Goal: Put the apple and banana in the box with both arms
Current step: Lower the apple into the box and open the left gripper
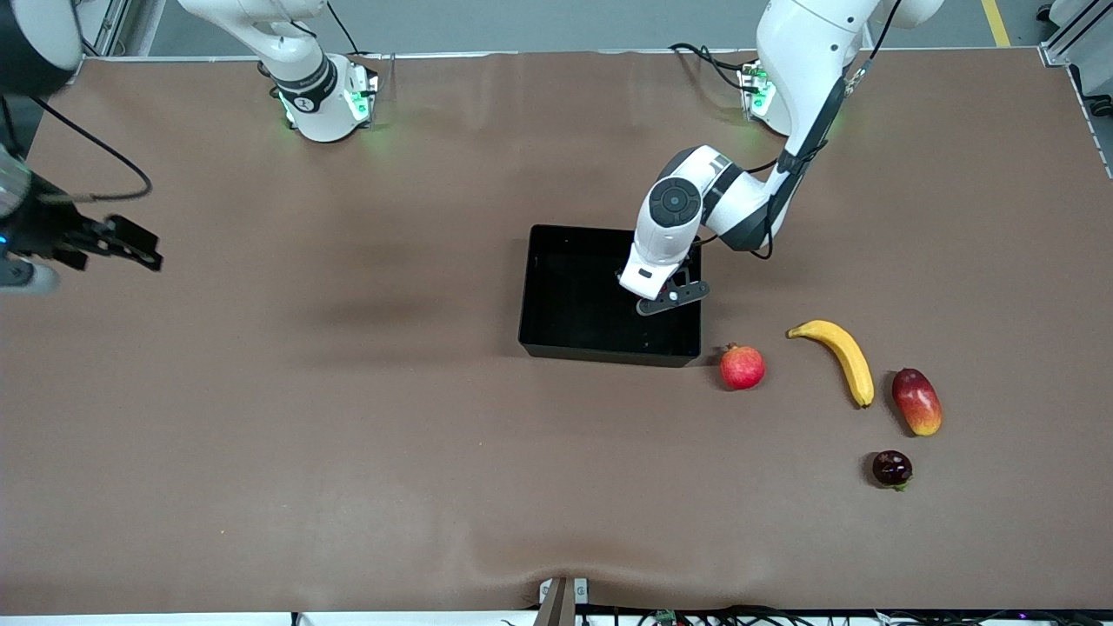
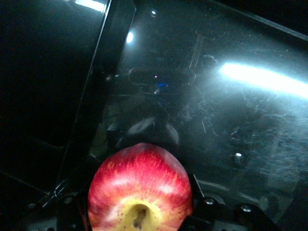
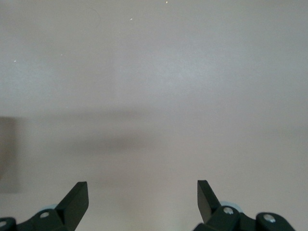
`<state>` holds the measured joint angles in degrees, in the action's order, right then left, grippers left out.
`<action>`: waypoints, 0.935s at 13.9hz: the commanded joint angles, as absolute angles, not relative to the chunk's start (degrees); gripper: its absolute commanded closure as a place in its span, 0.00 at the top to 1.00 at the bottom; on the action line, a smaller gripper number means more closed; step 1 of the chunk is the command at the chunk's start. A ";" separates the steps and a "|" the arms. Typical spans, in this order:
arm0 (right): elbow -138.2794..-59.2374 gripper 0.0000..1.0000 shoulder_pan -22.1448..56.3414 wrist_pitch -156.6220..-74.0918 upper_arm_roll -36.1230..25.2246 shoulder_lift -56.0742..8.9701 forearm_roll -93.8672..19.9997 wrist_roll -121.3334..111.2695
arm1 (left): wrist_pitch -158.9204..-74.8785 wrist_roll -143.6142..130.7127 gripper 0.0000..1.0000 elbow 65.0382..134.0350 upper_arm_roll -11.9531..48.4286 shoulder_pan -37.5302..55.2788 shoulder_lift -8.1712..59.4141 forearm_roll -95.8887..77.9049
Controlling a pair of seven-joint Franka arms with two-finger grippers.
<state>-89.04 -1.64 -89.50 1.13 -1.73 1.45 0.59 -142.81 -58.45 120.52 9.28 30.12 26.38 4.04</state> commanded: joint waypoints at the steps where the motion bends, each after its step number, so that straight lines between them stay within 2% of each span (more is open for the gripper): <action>1: -83.07 1.00 -2.90 -84.30 2.28 -2.20 1.14 0.18 | -145.01 -60.12 0.00 120.59 8.96 30.41 26.80 5.54; 2: -82.27 1.00 -2.90 -83.50 2.20 -2.20 1.14 0.18 | -145.02 -60.03 0.40 120.32 8.96 30.06 26.72 5.54; 3: -81.92 1.00 -2.90 -82.63 2.20 -2.20 1.14 0.18 | -145.02 -59.59 0.90 119.63 8.88 29.62 26.72 5.54; 4: -81.83 1.00 -3.07 -82.27 2.11 -2.20 0.79 0.18 | -144.93 -60.20 1.00 119.10 8.88 29.62 26.63 5.54; 6: -81.83 1.00 -5.26 -81.83 1.23 -2.20 -3.76 0.09 | -143.71 -61.51 1.00 117.87 8.96 30.15 25.06 5.54; 8: -81.74 1.00 -5.54 -81.65 1.49 -2.11 -3.52 -0.09 | -139.25 -61.79 1.00 117.16 8.96 29.62 21.03 5.54; 10: -81.74 1.00 -4.84 -81.56 1.76 -1.67 -1.68 0.09 | -131.09 -60.48 1.00 113.31 8.27 29.09 18.03 5.54; 13: -81.74 1.00 -4.83 -81.47 1.85 -1.58 -1.49 1.05 | -118.78 -52.15 1.00 104.96 8.35 22.61 17.58 5.54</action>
<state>-82.69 -4.56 -82.50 1.36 -1.79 -2.08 0.38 -124.96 -56.90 109.26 8.21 26.69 17.74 4.49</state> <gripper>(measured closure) 0.000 0.000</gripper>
